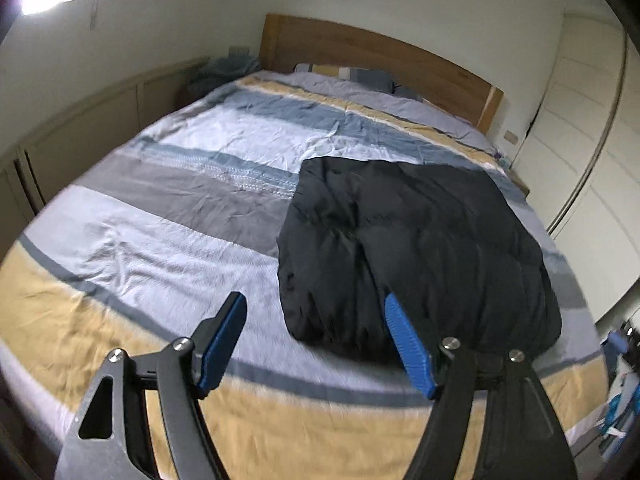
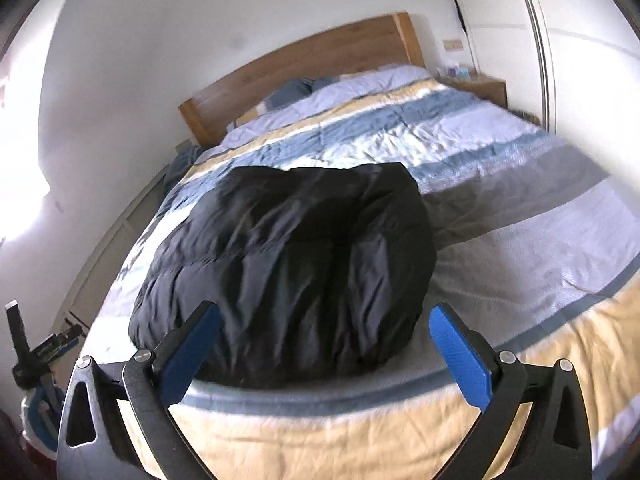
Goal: Fold large clothes
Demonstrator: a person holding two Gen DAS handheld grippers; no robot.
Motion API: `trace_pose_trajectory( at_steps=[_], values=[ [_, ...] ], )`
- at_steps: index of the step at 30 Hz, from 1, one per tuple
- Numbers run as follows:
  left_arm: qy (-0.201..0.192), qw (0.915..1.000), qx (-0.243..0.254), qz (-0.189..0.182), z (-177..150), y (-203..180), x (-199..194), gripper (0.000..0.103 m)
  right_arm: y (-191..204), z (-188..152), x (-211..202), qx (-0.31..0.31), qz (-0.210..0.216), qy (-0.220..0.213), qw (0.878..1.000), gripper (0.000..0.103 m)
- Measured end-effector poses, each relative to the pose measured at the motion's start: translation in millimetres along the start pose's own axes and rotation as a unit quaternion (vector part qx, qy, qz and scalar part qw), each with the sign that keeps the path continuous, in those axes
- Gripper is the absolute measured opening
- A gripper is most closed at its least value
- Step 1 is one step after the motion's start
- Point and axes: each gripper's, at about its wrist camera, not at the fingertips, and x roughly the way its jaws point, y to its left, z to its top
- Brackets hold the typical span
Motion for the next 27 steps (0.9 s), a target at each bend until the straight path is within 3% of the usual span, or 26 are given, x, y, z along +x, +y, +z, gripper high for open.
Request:
trace_pose_trajectory(
  at_steps=[7,16,27],
  values=[
    [-0.052,0.9971,0.047,0.027,-43,-61,-78,0.07,53,-42,-48,-0.055,-0.01,-0.023,0.998,0.103],
    [-0.099,0.9919,0.069,0.04,-82,-97,-152,0.07,96,-88,-111,-0.088,-0.018,-0.059,0.994,0.103],
    [-0.143,0.9836,0.104,0.035,-104,-120,-202,0.07,104,-111,-147,-0.093,-0.025,-0.091,0.991,0.103]
  ],
)
